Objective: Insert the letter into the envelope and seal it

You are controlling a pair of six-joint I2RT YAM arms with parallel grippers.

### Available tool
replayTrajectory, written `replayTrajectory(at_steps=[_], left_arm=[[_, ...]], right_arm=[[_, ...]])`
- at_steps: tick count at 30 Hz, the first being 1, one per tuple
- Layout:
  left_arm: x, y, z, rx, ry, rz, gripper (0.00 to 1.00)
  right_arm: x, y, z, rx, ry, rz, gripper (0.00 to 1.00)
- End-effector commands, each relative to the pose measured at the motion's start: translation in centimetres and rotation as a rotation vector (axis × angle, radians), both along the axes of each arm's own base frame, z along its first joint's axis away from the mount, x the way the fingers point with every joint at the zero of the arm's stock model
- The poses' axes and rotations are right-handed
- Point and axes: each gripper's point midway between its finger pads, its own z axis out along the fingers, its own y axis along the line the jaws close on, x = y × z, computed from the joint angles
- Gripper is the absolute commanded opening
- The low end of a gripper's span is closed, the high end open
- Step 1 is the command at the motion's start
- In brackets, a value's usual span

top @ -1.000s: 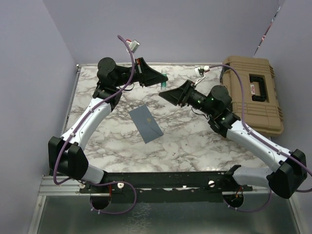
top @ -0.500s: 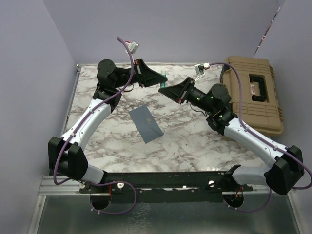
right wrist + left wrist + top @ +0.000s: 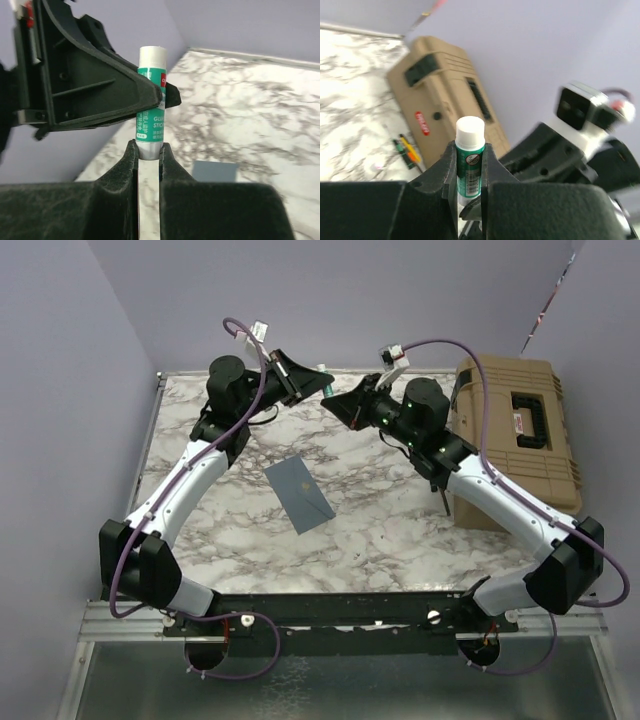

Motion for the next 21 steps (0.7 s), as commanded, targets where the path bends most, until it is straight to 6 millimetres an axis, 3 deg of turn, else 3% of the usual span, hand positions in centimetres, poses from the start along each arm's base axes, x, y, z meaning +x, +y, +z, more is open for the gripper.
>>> replayTrajectory(at_steps=[1, 6, 13, 17, 21], left_arm=[[1.4, -1.1, -3.3, 0.134, 0.217, 0.137, 0.0], [2.5, -1.4, -5.7, 0.207, 0.32, 0.213, 0.0], [1.8, -1.6, -6.2, 0.254, 0.265, 0.168, 0.0], [0.7, -1.4, -5.7, 0.265, 0.19, 0.144, 0.16], [-0.6, -1.5, -5.2, 0.241, 0.129, 0.095, 0.4]], right_arm=[[6.1, -3.9, -5.7, -0.364, -0.064, -0.317, 0.01], [8.2, -5.1, -5.8, -0.47, -0.107, -0.468, 0.01], [4.5, -2.0, -3.7, -0.226, -0.033, -0.272, 0.0], [2.6, -1.5, -2.5, -0.078, 0.012, -0.212, 0.0], [0.7, -0.9, -1.3, 0.057, 0.041, -0.142, 0.01]])
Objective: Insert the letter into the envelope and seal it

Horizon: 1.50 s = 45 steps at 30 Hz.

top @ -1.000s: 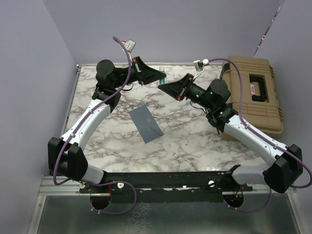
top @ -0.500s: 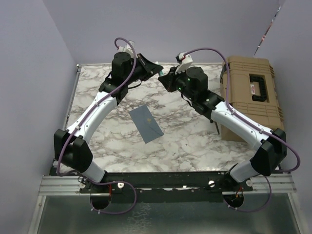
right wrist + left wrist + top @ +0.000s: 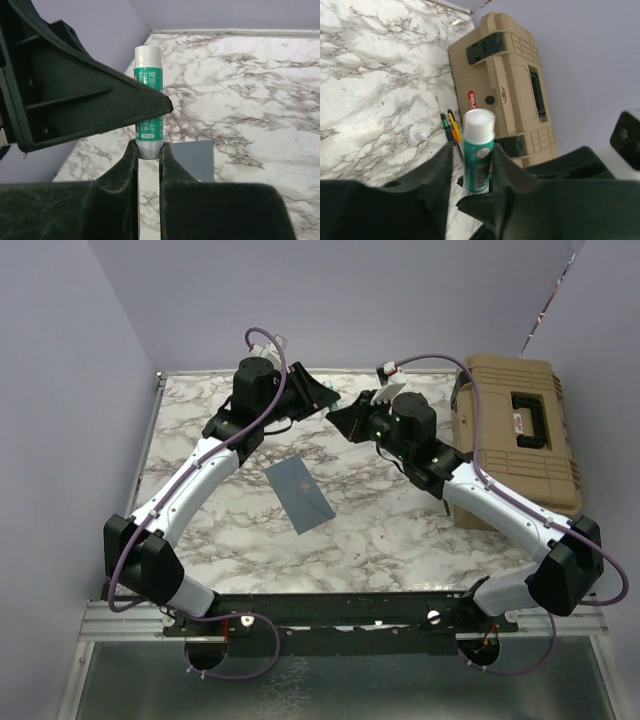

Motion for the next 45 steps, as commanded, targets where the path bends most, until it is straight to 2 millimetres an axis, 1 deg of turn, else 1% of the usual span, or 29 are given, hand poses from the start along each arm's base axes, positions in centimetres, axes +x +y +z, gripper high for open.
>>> replayTrajectory(at_steps=[1, 4, 6, 7, 9, 10, 12, 13, 14, 15, 17, 19, 20, 22, 24, 26, 27, 29, 31, 33, 35, 36, 40, 43, 45], left_arm=[[-3.4, -0.6, 1.6, -0.016, -0.083, -0.131, 0.44], [-3.9, -0.7, 0.8, 0.001, -0.088, -0.16, 0.5], [-4.1, -0.9, 0.3, 0.007, -0.083, -0.179, 0.5], [-4.2, -0.9, 0.1, 0.009, -0.083, -0.185, 0.48], [-4.5, -0.9, 0.0, 0.012, -0.091, -0.196, 0.39], [-4.7, -0.9, 0.1, 0.011, -0.1, -0.204, 0.31], [-5.1, -0.9, 0.2, 0.007, -0.12, -0.224, 0.1], [-5.2, -0.9, 0.4, 0.007, -0.134, -0.229, 0.03], [-5.3, -0.8, 0.3, 0.015, -0.145, -0.23, 0.0], [-5.2, -0.6, 0.2, 0.026, -0.16, -0.222, 0.0], [-4.8, -0.1, 0.0, 0.054, -0.178, -0.191, 0.0], [-3.8, 1.0, -0.9, 0.103, -0.166, -0.122, 0.0], [-3.2, 1.7, -1.5, 0.136, -0.153, -0.08, 0.0], [-1.9, 3.3, -2.9, 0.215, -0.126, 0.018, 0.0], [-0.6, 5.7, -4.6, 0.307, -0.077, 0.138, 0.0], [0.3, 8.0, -6.1, 0.393, -0.036, 0.243, 0.0], [0.6, 8.9, -6.5, 0.427, -0.031, 0.278, 0.0], [0.7, 10.0, -7.0, 0.474, -0.029, 0.309, 0.0], [0.6, 10.2, -7.1, 0.497, -0.04, 0.305, 0.0], [0.4, 10.1, -7.3, 0.501, -0.042, 0.287, 0.0], [0.2, 9.8, -7.4, 0.495, -0.042, 0.265, 0.0], [0.1, 9.6, -7.3, 0.488, -0.044, 0.253, 0.0], [-0.4, 8.9, -7.0, 0.473, -0.066, 0.203, 0.0], [-0.7, 8.3, -6.7, 0.466, -0.093, 0.16, 0.0], [-0.9, 7.8, -6.5, 0.457, -0.112, 0.131, 0.0]], right_arm=[[-1.7, 0.4, 4.6, 0.254, -0.024, 0.056, 0.01], [-2.4, 0.9, 4.9, 0.291, -0.006, 0.097, 0.01], [-2.6, 1.2, 4.8, 0.306, 0.007, 0.112, 0.01], [-2.8, 1.3, 4.9, 0.313, 0.01, 0.12, 0.01], [-2.9, 1.3, 4.9, 0.317, 0.013, 0.128, 0.01], [-3.1, 1.4, 4.8, 0.32, 0.016, 0.133, 0.01], [-3.2, 1.5, 4.5, 0.317, 0.027, 0.141, 0.01], [-3.2, 1.5, 4.3, 0.313, 0.033, 0.143, 0.01], [-3.3, 1.5, 4.1, 0.305, 0.042, 0.143, 0.01], [-3.3, 1.4, 3.8, 0.293, 0.05, 0.139, 0.03], [-3.4, 0.8, 2.9, 0.253, 0.064, 0.116, 0.22], [-3.4, -0.2, 0.6, 0.17, 0.105, 0.077, 0.4], [-3.3, -0.9, -0.7, 0.124, 0.135, 0.041, 0.47], [-3.2, -2.9, -3.7, 0.029, 0.198, -0.051, 0.57], [-3.3, -5.3, -6.1, -0.052, 0.246, -0.152, 0.63], [-3.2, -8.1, -7.9, -0.119, 0.278, -0.285, 0.67], [-3.3, -9.4, -8.5, -0.148, 0.291, -0.338, 0.68], [-3.2, -11.5, -9.9, -0.218, 0.32, -0.428, 0.69], [-3.1, -13.7, -11.7, -0.314, 0.395, -0.524, 0.69], [-2.5, -15.1, -13.5, -0.394, 0.462, -0.593, 0.69], [-1.8, -16.3, -15.2, -0.466, 0.501, -0.651, 0.74], [-1.3, -16.7, -16.5, -0.491, 0.521, -0.667, 0.76], [0.5, -17.4, -20.1, -0.495, 0.59, -0.644, 0.76], [1.3, -17.9, -22.2, -0.52, 0.629, -0.644, 0.75], [1.7, -17.9, -23.2, -0.523, 0.652, -0.631, 0.73]])
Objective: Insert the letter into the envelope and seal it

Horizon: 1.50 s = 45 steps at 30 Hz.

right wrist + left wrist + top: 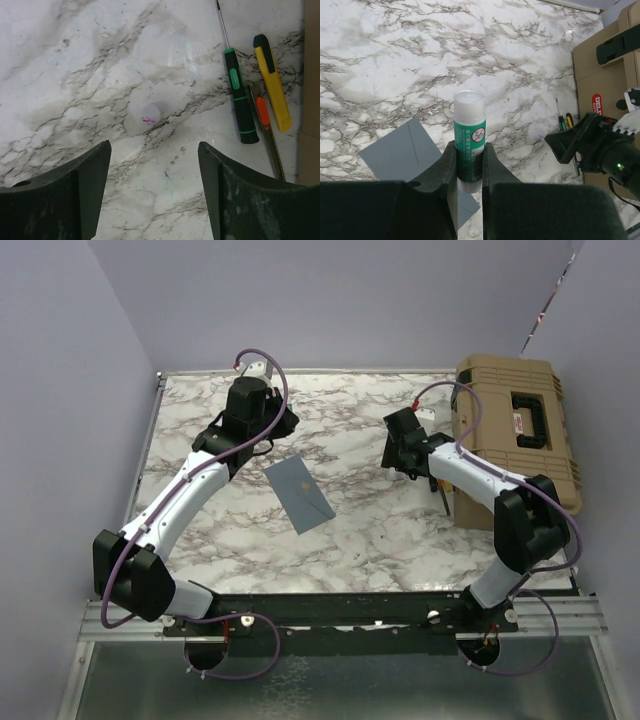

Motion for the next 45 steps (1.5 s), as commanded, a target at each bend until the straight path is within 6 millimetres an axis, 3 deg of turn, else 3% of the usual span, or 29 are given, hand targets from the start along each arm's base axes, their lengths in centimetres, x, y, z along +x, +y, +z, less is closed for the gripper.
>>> replayTrajectory(at_steps=[1, 8, 15, 28, 31, 36, 38, 42, 45], left_arm=[[-1.1, -1.1, 1.2, -0.01, -0.052, -0.107, 0.0], [-1.5, -2.0, 2.2, -0.015, -0.094, -0.184, 0.0], [-2.1, -2.4, 2.9, -0.024, -0.135, -0.231, 0.0], [-2.4, -2.8, 3.4, -0.031, -0.158, -0.263, 0.0], [-2.5, -2.7, 3.4, -0.03, -0.158, -0.263, 0.0], [-2.6, -2.6, 3.4, -0.025, -0.164, -0.261, 0.0], [-2.8, -2.7, 3.6, -0.026, -0.175, -0.275, 0.0], [-3.7, -3.6, 4.1, -0.021, -0.22, -0.37, 0.0], [-4.9, -4.8, 4.1, 0.03, -0.295, -0.509, 0.0]], right_arm=[[0.6, -0.5, -2.2, -0.001, 0.056, 0.015, 0.72], [1.9, -0.2, -5.0, 0.052, 0.114, 0.039, 0.65], [1.7, -0.8, -6.8, 0.015, 0.189, 0.015, 0.47], [3.1, -1.3, -7.7, 0.0, 0.192, 0.032, 0.42], [3.3, -1.1, -7.6, 0.01, 0.184, 0.047, 0.36], [3.1, -0.8, -6.7, 0.034, 0.188, 0.062, 0.12], [2.8, -0.7, -6.0, 0.043, 0.181, 0.066, 0.07], [2.0, -0.3, -3.7, 0.08, 0.166, 0.106, 0.01], [1.0, 1.1, -0.6, 0.156, 0.137, 0.189, 0.0]])
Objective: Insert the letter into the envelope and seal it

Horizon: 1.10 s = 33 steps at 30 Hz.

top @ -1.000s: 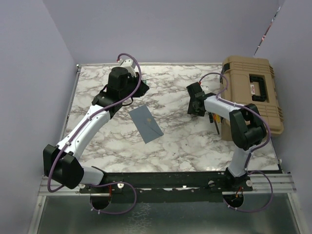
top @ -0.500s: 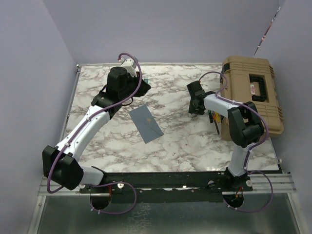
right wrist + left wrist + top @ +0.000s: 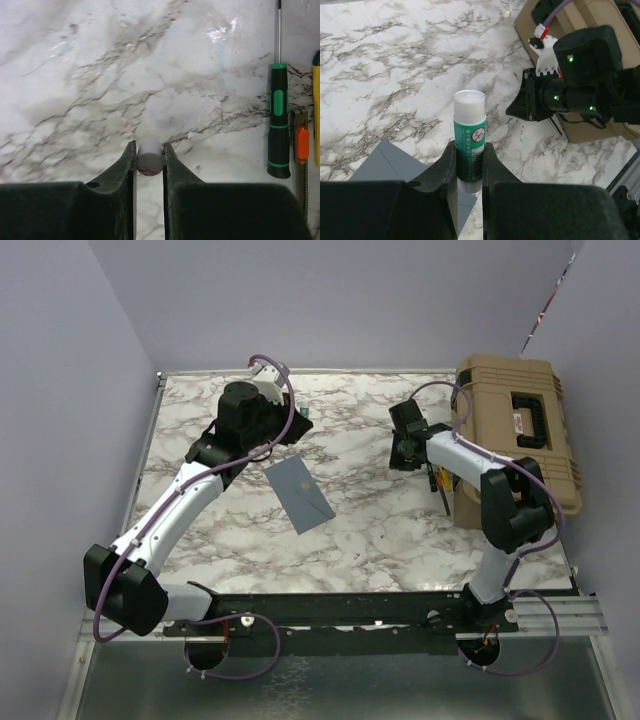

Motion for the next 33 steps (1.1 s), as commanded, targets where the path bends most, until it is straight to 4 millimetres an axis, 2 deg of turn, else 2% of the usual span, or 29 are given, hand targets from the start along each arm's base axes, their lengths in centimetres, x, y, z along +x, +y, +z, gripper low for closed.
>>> replayTrajectory(at_steps=[1, 4, 7, 12, 16, 19, 23, 25, 33], left_arm=[[-2.4, -1.9, 1.6, 0.061, -0.182, -0.236, 0.0], [-3.4, -2.1, 1.6, 0.129, -0.286, -0.339, 0.0], [-3.7, -2.2, 0.9, 0.198, -0.365, -0.41, 0.0], [-4.6, -2.4, -0.2, 0.253, -0.438, -0.512, 0.0], [-5.4, -3.0, -0.2, 0.239, -0.441, -0.578, 0.0], [-6.3, -3.7, -0.1, 0.208, -0.433, -0.64, 0.0], [-7.0, -4.5, -0.3, 0.186, -0.422, -0.683, 0.0], [-7.4, -4.9, -0.4, 0.18, -0.419, -0.701, 0.0], [-7.4, -5.4, -0.1, 0.184, -0.431, -0.71, 0.0]], right_arm=[[-1.6, 2.3, 6.2, 0.156, -0.057, 0.141, 0.0], [-3.2, 6.2, 10.4, 0.359, -0.1, 0.322, 0.0], [-4.8, 9.5, 15.5, 0.559, -0.151, 0.47, 0.0], [-7.8, 12.9, 23.3, 0.831, -0.217, 0.643, 0.0], [-10.0, 14.2, 27.0, 1.005, -0.215, 0.72, 0.0], [-11.0, 14.5, 28.8, 1.078, -0.225, 0.746, 0.0], [-11.5, 14.9, 30.2, 1.134, -0.232, 0.767, 0.0], [-11.3, 15.1, 30.2, 1.136, -0.229, 0.766, 0.0], [-10.1, 15.4, 28.0, 1.051, -0.192, 0.721, 0.0]])
